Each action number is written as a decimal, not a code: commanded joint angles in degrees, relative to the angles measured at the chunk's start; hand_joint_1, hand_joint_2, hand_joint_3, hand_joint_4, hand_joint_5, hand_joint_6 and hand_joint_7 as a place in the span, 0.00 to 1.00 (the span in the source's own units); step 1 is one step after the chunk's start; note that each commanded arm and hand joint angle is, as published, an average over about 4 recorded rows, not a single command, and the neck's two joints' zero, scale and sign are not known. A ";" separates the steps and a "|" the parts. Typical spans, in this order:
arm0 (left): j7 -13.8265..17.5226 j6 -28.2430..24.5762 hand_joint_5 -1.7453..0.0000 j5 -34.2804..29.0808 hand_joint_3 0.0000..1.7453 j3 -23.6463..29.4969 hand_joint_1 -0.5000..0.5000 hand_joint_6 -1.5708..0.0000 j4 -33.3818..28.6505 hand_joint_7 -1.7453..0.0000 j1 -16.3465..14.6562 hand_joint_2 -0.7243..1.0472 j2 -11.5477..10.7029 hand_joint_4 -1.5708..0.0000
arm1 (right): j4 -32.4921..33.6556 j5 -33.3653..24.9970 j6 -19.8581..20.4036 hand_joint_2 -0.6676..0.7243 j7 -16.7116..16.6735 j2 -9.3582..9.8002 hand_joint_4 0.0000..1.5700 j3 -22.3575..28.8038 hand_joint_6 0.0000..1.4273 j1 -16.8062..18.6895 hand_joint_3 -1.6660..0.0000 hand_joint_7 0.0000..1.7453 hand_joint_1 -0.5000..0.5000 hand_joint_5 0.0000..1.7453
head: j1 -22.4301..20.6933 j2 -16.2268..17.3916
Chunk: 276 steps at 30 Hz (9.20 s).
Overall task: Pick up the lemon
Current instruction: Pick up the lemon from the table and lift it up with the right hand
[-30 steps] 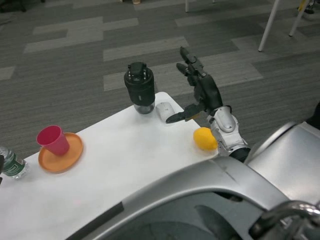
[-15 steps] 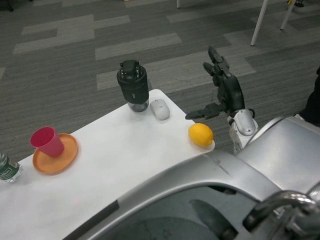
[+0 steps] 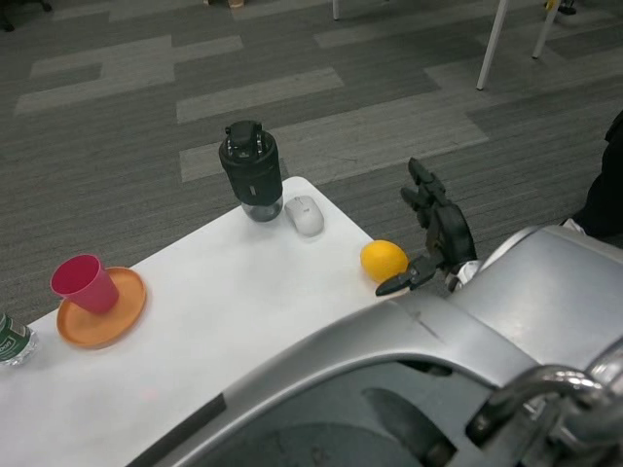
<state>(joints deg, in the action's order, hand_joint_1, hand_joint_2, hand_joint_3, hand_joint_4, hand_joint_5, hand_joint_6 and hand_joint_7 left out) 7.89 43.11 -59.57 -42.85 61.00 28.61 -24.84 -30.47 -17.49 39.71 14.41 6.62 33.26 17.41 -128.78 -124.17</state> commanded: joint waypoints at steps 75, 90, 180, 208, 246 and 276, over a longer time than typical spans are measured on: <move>0.19 -0.40 1.00 -0.89 0.05 0.58 1.00 1.00 -0.62 1.00 -0.22 0.95 -0.26 1.00 | -27.32 -1.14 0.87 0.68 -3.34 -0.67 0.00 4.75 0.00 -13.54 0.92 0.00 0.25 0.44 | 0.60 0.35; 0.19 -0.40 1.00 -0.89 0.05 0.64 1.00 1.00 -0.67 1.00 -0.17 0.95 -0.30 1.00 | -36.57 4.60 3.23 0.45 -3.34 1.38 0.00 0.95 0.00 -15.74 0.90 0.00 0.21 0.53 | 0.61 0.55; 0.19 -0.22 1.00 -0.89 0.05 0.93 1.00 1.00 -0.62 1.00 0.05 0.95 -0.30 1.00 | -30.62 35.51 5.42 0.19 -5.67 2.39 0.00 9.80 0.00 -16.27 0.48 0.03 0.21 0.83 | -0.23 1.32; 0.10 -0.22 1.00 -0.89 0.05 0.93 1.00 1.00 -0.45 1.00 0.05 0.95 -0.21 1.00 | -32.33 40.96 5.51 0.20 -0.88 3.71 0.00 10.86 0.00 -16.97 0.50 0.00 0.12 0.74 | -0.46 1.40; 0.10 -0.22 1.00 -0.89 0.05 1.15 1.00 1.00 -0.45 1.00 0.05 0.95 -0.39 1.00 | -32.33 47.02 5.47 0.10 -1.54 3.79 0.00 16.04 0.00 -18.69 0.10 0.40 0.12 0.89 | -0.81 1.46; 0.13 -0.07 1.00 -0.89 0.05 1.39 1.00 1.00 -0.45 1.00 0.05 0.95 -0.30 1.00 | -31.83 30.83 7.47 0.09 -4.83 3.16 0.02 1.85 0.00 -22.14 0.15 0.52 0.12 0.94 | -1.94 0.80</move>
<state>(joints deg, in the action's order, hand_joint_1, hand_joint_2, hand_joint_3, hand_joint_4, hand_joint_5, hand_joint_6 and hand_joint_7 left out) 7.94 42.82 -60.30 -41.85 60.54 28.54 -24.85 -63.95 14.76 46.23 9.82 9.74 36.17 -3.26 -130.69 -123.37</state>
